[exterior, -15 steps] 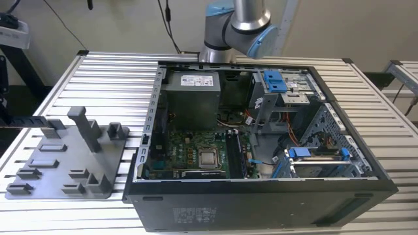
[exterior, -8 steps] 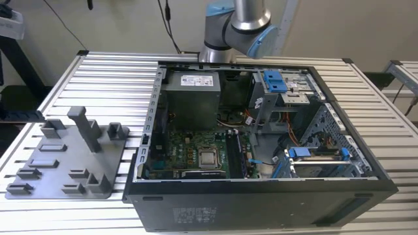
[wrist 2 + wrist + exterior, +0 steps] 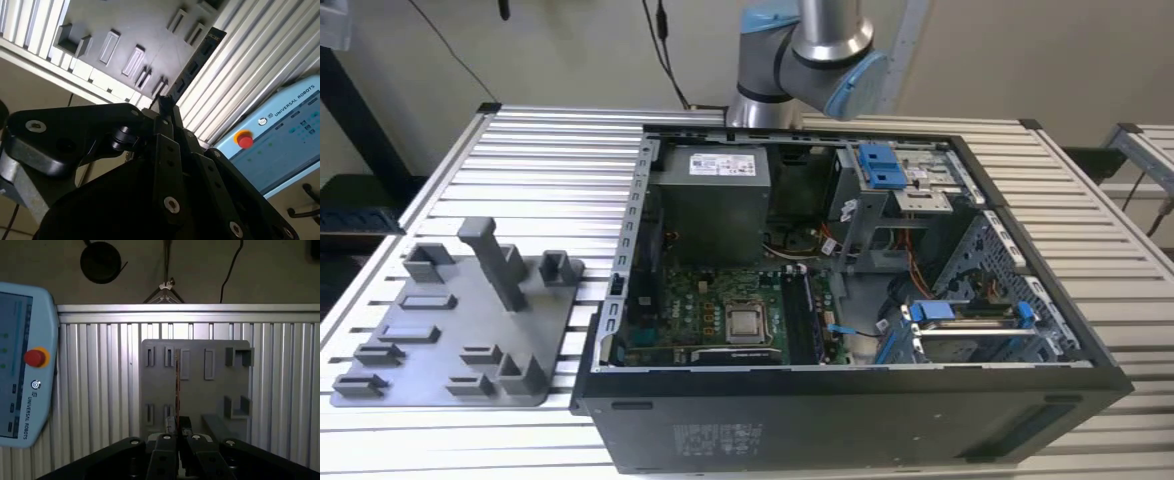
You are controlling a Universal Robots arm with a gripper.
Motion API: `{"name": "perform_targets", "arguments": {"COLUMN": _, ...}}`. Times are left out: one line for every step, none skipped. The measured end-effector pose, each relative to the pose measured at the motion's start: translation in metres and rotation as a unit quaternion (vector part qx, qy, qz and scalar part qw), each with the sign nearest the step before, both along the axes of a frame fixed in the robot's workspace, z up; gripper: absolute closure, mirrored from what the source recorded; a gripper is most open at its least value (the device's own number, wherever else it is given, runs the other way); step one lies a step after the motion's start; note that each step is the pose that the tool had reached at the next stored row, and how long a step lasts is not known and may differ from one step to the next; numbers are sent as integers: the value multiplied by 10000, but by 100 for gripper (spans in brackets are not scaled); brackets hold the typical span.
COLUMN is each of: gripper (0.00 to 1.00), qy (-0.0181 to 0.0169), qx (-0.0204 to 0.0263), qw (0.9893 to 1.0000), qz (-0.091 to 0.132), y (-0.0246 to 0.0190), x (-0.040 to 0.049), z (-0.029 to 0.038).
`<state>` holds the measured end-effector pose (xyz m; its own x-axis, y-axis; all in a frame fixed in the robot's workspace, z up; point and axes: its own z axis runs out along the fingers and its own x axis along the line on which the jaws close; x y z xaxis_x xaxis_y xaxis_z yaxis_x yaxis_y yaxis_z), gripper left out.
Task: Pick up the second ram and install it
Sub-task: 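Pick up the second ram and move it above second insertion slot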
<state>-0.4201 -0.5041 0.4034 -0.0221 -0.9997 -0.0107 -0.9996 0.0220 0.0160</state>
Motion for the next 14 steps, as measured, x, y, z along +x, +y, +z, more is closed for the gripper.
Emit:
{"name": "perform_targets", "arguments": {"gripper": 86, "qy": 0, "qx": 0, "qw": 10000, "qz": 0, "y": 0, "x": 0, "z": 24}}
{"name": "perform_targets", "arguments": {"gripper": 86, "qy": 0, "qx": 0, "qw": 10000, "qz": 0, "y": 0, "x": -1, "z": 49}}
{"name": "perform_targets", "arguments": {"gripper": 86, "qy": 0, "qx": 0, "qw": 10000, "qz": -1, "y": 0, "x": -1, "z": 74}}
{"name": "perform_targets", "arguments": {"gripper": 86, "qy": 0, "qx": 0, "qw": 10000, "qz": 0, "y": 0, "x": -1, "z": 99}}
{"name": "perform_targets", "arguments": {"gripper": 86, "qy": -1, "qx": 0, "qw": 10000, "qz": 0, "y": 0, "x": -1, "z": 124}}
{"name": "perform_targets", "arguments": {"gripper": 86, "qy": 0, "qx": 0, "qw": 10000, "qz": -1, "y": 0, "x": -1, "z": 148}}
{"name": "perform_targets", "arguments": {"gripper": 86, "qy": 0, "qx": -1, "qw": 10000, "qz": 0, "y": 0, "x": -1, "z": 169}}
{"name": "perform_targets", "arguments": {"gripper": 86, "qy": -1, "qx": 0, "qw": 10000, "qz": 0, "y": 0, "x": -1, "z": 182}}
{"name": "perform_targets", "arguments": {"gripper": 86, "qy": -1, "qx": 0, "qw": 10000, "qz": 0, "y": 0, "x": -1, "z": 184}}
{"name": "perform_targets", "arguments": {"gripper": 86, "qy": -1, "qx": 0, "qw": 10000, "qz": 0, "y": 0, "x": -1, "z": 184}}
{"name": "perform_targets", "arguments": {"gripper": 86, "qy": -1, "qx": 1, "qw": 10000, "qz": 0, "y": 0, "x": -1, "z": 184}}
{"name": "perform_targets", "arguments": {"gripper": 86, "qy": -1, "qx": 1, "qw": 10000, "qz": 0, "y": 0, "x": -1, "z": 185}}
{"name": "perform_targets", "arguments": {"gripper": 86, "qy": 0, "qx": 0, "qw": 10000, "qz": -1, "y": 0, "x": -1, "z": 186}}
{"name": "perform_targets", "arguments": {"gripper": 86, "qy": 0, "qx": 0, "qw": 10000, "qz": -1, "y": 0, "x": -1, "z": 186}}
